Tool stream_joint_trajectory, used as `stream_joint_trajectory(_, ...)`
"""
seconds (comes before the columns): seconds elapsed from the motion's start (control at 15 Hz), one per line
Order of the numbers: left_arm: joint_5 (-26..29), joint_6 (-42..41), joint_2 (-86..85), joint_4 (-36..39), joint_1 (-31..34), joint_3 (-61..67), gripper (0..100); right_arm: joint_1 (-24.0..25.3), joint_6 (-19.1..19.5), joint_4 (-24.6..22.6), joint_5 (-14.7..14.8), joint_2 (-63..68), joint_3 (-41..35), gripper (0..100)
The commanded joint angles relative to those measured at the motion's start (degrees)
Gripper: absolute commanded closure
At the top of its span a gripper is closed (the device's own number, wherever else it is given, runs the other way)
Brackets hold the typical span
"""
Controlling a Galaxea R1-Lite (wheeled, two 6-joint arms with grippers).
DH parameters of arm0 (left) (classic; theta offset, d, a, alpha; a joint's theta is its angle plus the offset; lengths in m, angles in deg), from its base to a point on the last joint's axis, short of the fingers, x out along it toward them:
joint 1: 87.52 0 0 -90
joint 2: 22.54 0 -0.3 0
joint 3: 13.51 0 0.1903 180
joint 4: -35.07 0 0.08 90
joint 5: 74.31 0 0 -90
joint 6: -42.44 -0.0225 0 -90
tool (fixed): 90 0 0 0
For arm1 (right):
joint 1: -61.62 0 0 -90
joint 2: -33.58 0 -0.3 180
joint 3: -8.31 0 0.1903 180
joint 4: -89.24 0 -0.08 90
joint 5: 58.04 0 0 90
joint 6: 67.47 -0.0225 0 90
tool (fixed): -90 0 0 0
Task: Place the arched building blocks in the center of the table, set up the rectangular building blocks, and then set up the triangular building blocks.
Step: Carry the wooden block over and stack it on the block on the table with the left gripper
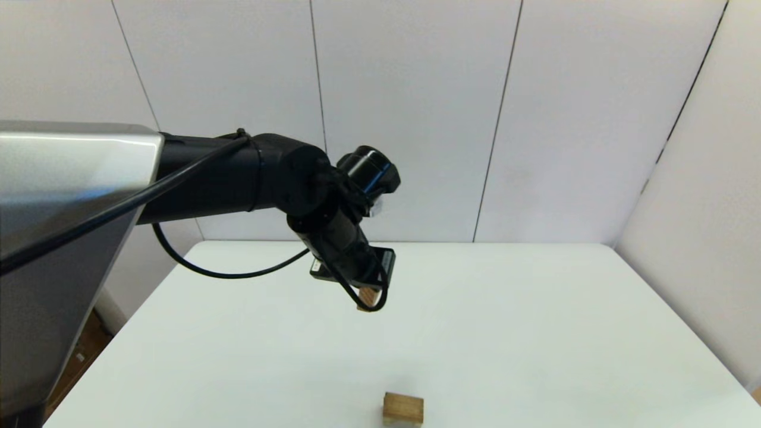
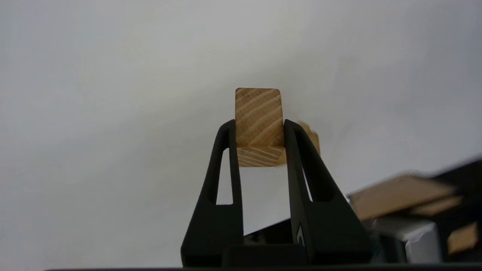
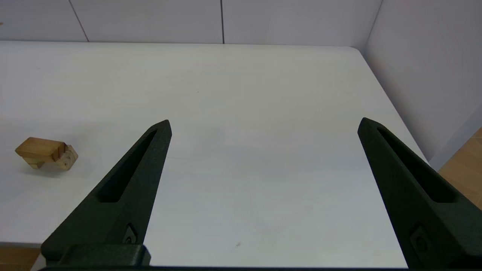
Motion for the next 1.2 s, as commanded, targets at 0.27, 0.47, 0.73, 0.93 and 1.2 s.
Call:
stream_joint_trajectory(0.27, 10.3, -28.8, -0.2, -4.9, -5.0, 0.7, 100, 0.0, 0.0, 0.0, 0.0, 0.1, 0.0, 0)
stream_joint_trajectory(0.47, 12.2, -39.6, -0.1, -8.6, -5.0, 0.6, 100, 0.0, 0.0, 0.0, 0.0, 0.1, 0.0, 0)
stream_joint_trajectory(0.73, 12.2, -46.3, 2.6, -8.4, -4.6, 0.0, 100, 0.0, 0.0, 0.0, 0.0, 0.1, 0.0, 0)
stream_joint_trajectory(0.93, 12.2, -52.7, 5.6, -8.4, -4.5, -1.1, 100, 0.0, 0.0, 0.0, 0.0, 0.1, 0.0, 0)
stream_joint_trajectory(1.2, 12.2, -54.9, 11.5, -8.6, -5.1, -5.1, 100, 0.0, 0.0, 0.0, 0.0, 0.1, 0.0, 0)
